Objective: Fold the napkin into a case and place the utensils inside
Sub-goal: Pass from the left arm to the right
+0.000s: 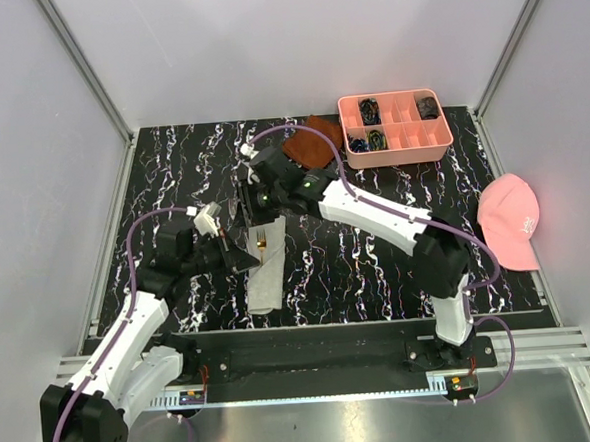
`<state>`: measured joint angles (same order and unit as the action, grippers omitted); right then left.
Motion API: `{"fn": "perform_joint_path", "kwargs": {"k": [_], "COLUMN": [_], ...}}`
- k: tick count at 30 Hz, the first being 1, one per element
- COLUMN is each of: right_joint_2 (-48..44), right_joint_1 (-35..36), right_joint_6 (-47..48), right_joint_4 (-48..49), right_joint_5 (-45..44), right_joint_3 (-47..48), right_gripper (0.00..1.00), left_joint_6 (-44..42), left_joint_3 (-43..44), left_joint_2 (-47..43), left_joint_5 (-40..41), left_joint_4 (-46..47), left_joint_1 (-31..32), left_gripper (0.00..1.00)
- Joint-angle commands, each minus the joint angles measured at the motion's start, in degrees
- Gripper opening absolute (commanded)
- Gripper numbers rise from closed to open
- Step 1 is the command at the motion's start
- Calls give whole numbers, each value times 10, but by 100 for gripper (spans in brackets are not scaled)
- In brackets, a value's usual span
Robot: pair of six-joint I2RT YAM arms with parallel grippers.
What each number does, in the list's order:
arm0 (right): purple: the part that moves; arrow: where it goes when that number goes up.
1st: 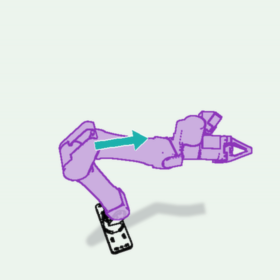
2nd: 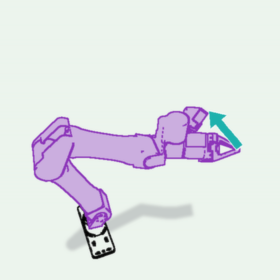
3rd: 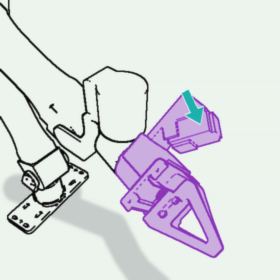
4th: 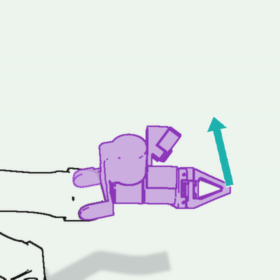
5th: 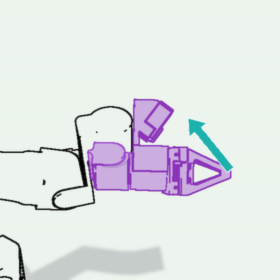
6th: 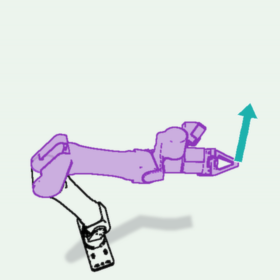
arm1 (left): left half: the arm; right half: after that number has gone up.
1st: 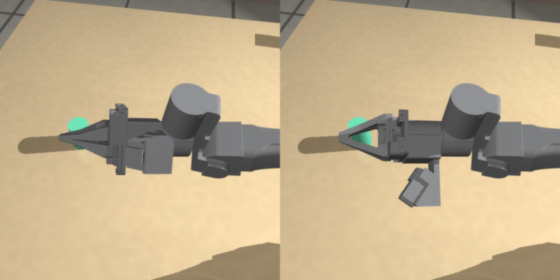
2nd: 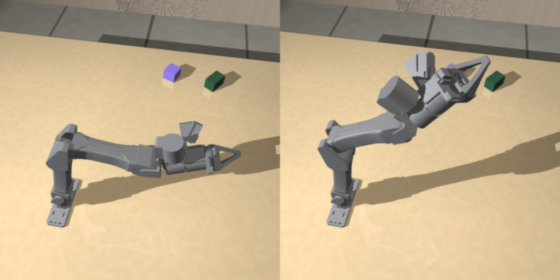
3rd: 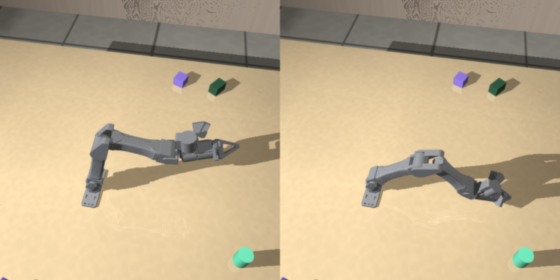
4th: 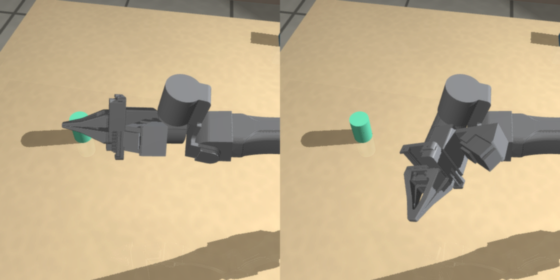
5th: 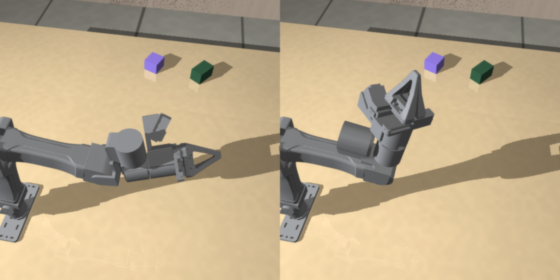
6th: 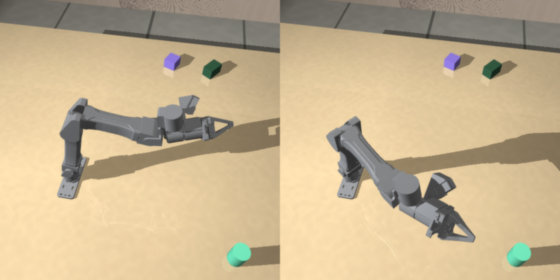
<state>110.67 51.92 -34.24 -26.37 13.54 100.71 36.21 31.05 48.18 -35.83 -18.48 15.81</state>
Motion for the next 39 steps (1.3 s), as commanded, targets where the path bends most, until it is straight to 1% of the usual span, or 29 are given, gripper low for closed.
{"fn": "perform_joint_path", "kwargs": {"k": [1,13,16,18,22,25,26,28,29,30,31,32,33,34,36,37,38,39], "right_joint_2": [28,49,58,63,66,58,56,55,56,54,53,52,51,52,64,68,83,90], "right_joint_1": [11,14,14,14,14,14,14,11,11,10,8,8,8,8,8,7,6,4], "right_joint_6": [43,46,45,45,47,49,50,43,34,22,-3,-17,-30,-52,-60,-70,-69,-67], "right_joint_4": [-65,-76,-80,-82,-88,-89,-89,-89,-89,-89,-87,-88,-87,-84,-86,-87,-88,-90], "right_joint_5": [-3,-7,-5,-2,-5,-21,-25,-43,-54,-71,-110,-131,-158,-204,-242,-278,-289,-305], "right_joint_3": [54,75,85,91,94,92,92,91,88,84,72,70,66,57,61,62,64,69], "right_gripper": [36,22,22,27,27,19,9,1,0,0,0,0,0,0,0,0,0,0], "left_joint_6": [-16,-25,-27,-28,-30,-32,-32,-29,-26,-17,-10,-1,19,29,58,63,68,68], "left_joint_3": [21,23,23,22,20,21,21,23,30,31,35,35,32,29,7,-7,-13,-20], "left_joint_2": [-3,2,1,-1,-1,2,5,8,9,9,3,-3,-8,-18,-21,-16,-10,-1], "left_joint_5": [3,-7,-10,-12,-13,-12,-12,-6,22,41,85,109,133,166,181,175,163,147], "left_joint_4": [11,13,13,13,13,12,12,4,-20,-34,-49,-78,-88,-95,-100,-96,-80,-66], "left_joint_1": [-2,-1,-1,-1,-1,-1,-1,-2,-1,-2,-2,-2,-2,-2,-2,-2,-2,-2], "left_gripper": [0,0,0,0,0,0,0,0,8,19,39,53,57,59,56,54,35,24]}}
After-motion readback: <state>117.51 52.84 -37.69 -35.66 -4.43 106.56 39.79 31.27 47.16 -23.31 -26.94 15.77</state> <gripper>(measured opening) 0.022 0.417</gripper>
